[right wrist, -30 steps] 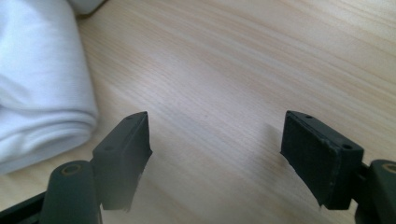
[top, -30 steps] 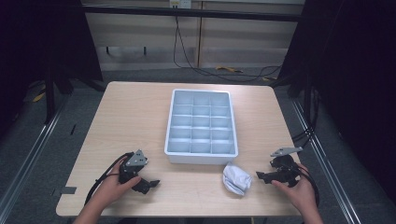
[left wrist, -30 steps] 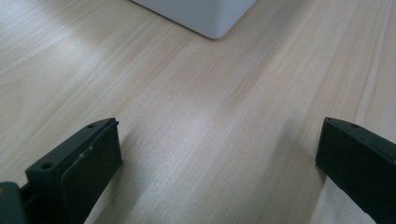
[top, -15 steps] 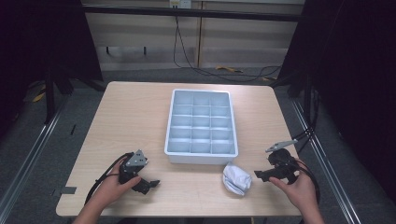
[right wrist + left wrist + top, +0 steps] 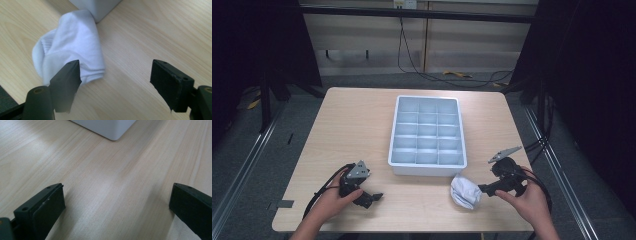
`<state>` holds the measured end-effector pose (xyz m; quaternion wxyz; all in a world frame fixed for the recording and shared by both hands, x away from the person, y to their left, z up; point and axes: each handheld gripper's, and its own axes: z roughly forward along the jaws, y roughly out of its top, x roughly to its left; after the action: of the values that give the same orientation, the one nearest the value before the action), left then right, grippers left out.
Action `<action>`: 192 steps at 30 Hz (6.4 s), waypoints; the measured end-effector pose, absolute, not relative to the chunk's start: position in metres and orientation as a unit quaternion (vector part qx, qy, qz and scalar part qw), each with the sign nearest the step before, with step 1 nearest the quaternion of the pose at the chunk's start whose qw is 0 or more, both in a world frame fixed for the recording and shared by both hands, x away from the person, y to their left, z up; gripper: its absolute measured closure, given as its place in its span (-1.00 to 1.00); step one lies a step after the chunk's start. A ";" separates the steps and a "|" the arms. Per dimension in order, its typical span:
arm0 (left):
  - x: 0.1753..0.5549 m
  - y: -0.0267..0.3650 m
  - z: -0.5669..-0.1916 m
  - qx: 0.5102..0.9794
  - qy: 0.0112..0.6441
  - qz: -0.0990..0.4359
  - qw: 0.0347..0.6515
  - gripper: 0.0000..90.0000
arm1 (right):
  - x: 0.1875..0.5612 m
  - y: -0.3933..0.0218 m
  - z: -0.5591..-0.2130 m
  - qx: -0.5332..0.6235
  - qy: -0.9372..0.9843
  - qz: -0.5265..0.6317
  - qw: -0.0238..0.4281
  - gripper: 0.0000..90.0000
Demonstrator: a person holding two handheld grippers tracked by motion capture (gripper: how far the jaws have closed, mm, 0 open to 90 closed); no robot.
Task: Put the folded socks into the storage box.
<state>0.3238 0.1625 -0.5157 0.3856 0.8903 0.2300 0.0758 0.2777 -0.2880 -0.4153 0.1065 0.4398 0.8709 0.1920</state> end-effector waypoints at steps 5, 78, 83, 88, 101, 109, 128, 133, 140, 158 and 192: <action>0.324 0.163 -0.515 0.892 0.228 0.075 0.383 -1.00 | 0.277 -0.277 -0.410 0.427 0.876 0.200 0.100 -0.46; 0.323 0.163 -0.515 0.893 0.228 0.075 0.382 -1.00 | 0.291 -0.237 -0.387 0.358 0.924 0.130 0.023 0.58; 0.323 0.163 -0.515 0.893 0.228 0.075 0.382 -1.00 | 0.296 -0.240 -0.373 0.361 0.923 0.132 0.026 0.58; 0.323 0.163 -0.515 0.893 0.228 0.075 0.382 -1.00 | 0.304 -0.242 -0.353 0.362 0.921 0.136 0.036 0.58; 0.323 0.163 -0.515 0.893 0.227 0.075 0.381 -1.00 | 0.328 -0.226 -0.328 0.352 0.924 0.140 0.053 0.62; 0.323 0.163 -0.515 0.893 0.227 0.076 0.381 -1.00 | 0.330 -0.225 -0.313 0.358 0.922 0.138 0.054 0.69; 0.323 0.163 -0.516 0.890 0.231 0.075 0.385 -1.00 | 0.342 -0.213 -0.306 0.337 0.921 0.183 0.072 0.69; 0.323 0.163 -0.515 0.893 0.227 0.075 0.381 -1.00 | 0.359 -0.190 -0.321 0.321 0.925 0.189 0.073 0.69; 0.323 0.163 -0.515 0.893 0.227 0.076 0.382 -1.00 | 0.375 -0.180 -0.348 0.314 0.925 0.205 0.069 0.68; 0.323 0.163 -0.515 0.894 0.227 0.075 0.380 -1.00 | 0.375 -0.183 -0.372 0.326 0.925 0.192 0.041 0.39; 0.323 0.163 -0.515 0.891 0.229 0.076 0.383 -1.00 | 0.387 -0.186 -0.325 0.382 0.912 0.150 0.012 0.72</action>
<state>0.3232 0.1625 -0.5153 0.3832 0.8915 0.2294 0.0758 0.3867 -0.1862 -0.3252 0.0120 0.3825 0.9116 0.1500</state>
